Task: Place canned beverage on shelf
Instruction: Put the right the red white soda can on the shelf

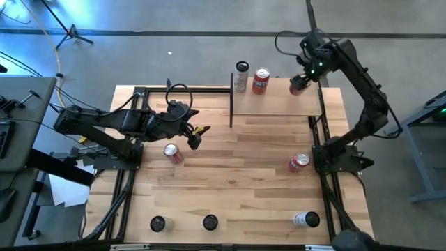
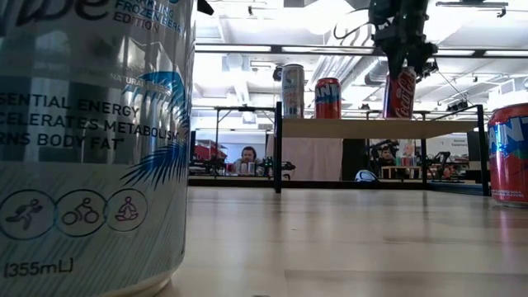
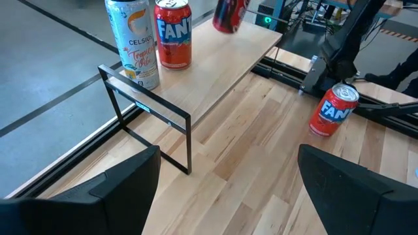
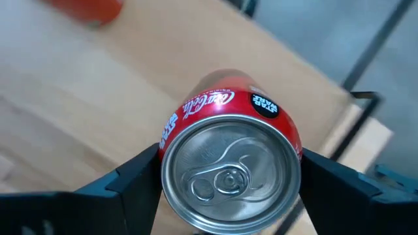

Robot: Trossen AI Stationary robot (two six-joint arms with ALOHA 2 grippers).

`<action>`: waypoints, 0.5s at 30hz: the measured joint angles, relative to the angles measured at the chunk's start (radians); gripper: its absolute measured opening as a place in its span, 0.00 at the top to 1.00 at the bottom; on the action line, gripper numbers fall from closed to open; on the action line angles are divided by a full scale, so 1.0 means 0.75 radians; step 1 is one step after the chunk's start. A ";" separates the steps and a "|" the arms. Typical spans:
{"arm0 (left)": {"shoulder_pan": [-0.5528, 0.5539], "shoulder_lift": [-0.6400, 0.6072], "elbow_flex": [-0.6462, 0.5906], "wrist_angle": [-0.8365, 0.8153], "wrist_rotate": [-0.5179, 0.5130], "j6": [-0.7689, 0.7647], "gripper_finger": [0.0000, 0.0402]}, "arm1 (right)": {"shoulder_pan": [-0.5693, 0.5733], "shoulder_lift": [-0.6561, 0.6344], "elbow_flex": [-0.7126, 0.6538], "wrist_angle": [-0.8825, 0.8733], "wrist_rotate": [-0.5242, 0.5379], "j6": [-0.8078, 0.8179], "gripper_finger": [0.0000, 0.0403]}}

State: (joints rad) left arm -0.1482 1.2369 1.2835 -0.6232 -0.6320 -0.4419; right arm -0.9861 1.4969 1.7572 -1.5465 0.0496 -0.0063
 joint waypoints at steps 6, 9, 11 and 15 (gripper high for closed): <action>0.000 0.000 0.000 0.000 0.000 0.000 0.16 | -0.059 0.111 0.228 -0.026 0.021 0.003 0.28; 0.000 0.000 0.000 0.000 0.000 0.000 0.16 | -0.080 0.158 0.276 -0.029 0.014 0.001 0.28; 0.000 0.000 0.000 0.000 0.000 0.000 0.16 | -0.099 0.183 0.266 -0.029 -0.003 -0.001 0.28; 0.000 0.000 0.000 0.000 0.000 0.000 0.16 | -0.141 0.192 0.208 -0.036 -0.044 0.003 0.28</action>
State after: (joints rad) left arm -0.1485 1.2369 1.2835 -0.6232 -0.6320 -0.4419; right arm -1.0920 1.6412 1.9133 -1.5738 0.0166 -0.0039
